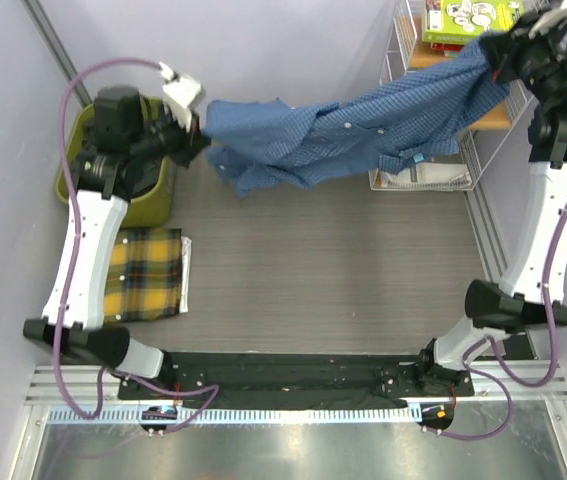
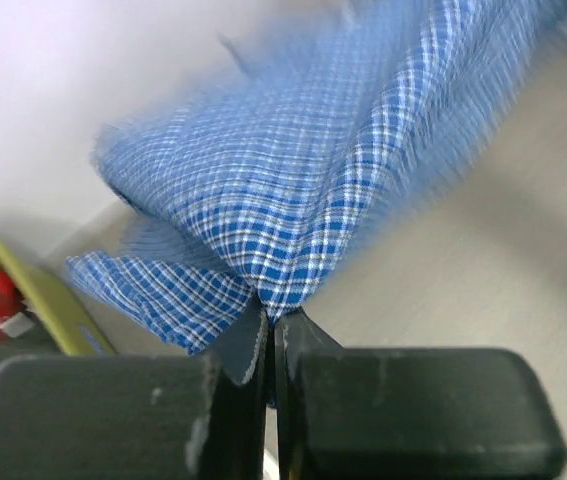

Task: Fold and stack the long sleeve shirts
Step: Flatten the shirt out

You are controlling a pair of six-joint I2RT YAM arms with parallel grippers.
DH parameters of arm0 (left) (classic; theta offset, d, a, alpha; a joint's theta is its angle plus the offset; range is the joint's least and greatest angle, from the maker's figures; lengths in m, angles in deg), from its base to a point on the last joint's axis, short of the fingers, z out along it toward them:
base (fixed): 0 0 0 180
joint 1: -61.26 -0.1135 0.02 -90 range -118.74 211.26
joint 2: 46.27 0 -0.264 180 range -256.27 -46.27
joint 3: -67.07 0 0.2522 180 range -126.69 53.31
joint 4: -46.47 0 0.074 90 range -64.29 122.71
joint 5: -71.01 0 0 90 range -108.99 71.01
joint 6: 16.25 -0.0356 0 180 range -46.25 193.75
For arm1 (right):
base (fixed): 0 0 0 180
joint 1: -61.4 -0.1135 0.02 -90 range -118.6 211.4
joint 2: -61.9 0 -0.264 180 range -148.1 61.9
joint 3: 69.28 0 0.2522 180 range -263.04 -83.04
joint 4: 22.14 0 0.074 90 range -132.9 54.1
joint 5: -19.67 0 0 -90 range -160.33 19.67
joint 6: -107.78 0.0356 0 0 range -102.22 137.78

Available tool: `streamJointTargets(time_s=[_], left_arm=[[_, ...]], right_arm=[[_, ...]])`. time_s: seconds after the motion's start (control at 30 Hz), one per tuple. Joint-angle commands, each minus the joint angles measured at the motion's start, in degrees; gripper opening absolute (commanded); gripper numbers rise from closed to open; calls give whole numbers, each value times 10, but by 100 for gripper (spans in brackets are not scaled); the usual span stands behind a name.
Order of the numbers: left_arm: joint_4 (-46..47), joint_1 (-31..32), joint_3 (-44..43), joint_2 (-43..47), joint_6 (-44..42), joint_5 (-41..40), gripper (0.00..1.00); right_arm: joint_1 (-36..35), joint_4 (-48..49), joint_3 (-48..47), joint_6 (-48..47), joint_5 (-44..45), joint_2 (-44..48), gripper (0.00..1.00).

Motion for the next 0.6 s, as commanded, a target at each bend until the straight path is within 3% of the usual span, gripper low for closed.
streamJointTargets(time_s=[0.0, 0.03, 0.07, 0.13, 0.2, 0.33, 0.43, 0.57], left_arm=[[-91, 4, 191, 95, -129, 102, 1], [-193, 10, 259, 127, -188, 120, 14], [-243, 36, 300, 141, -317, 121, 25], [-312, 63, 375, 182, -364, 90, 49], [-300, 67, 464, 203, -341, 81, 55], [-171, 67, 502, 217, -245, 41, 66], [-65, 67, 456, 151, -170, 16, 69], [-9, 68, 317, -42, -83, 25, 67]], right_arm=[[18, 53, 197, -25, -80, 153, 1], [19, 31, 240, -47, -97, 182, 1], [19, 13, 281, -102, -108, 208, 1], [19, -61, 409, -164, -138, 282, 1], [18, -111, 531, -264, -139, 340, 1], [18, -184, 690, -378, -101, 388, 1], [18, -233, 739, -429, -101, 378, 1], [19, -259, 761, -437, -77, 360, 1]])
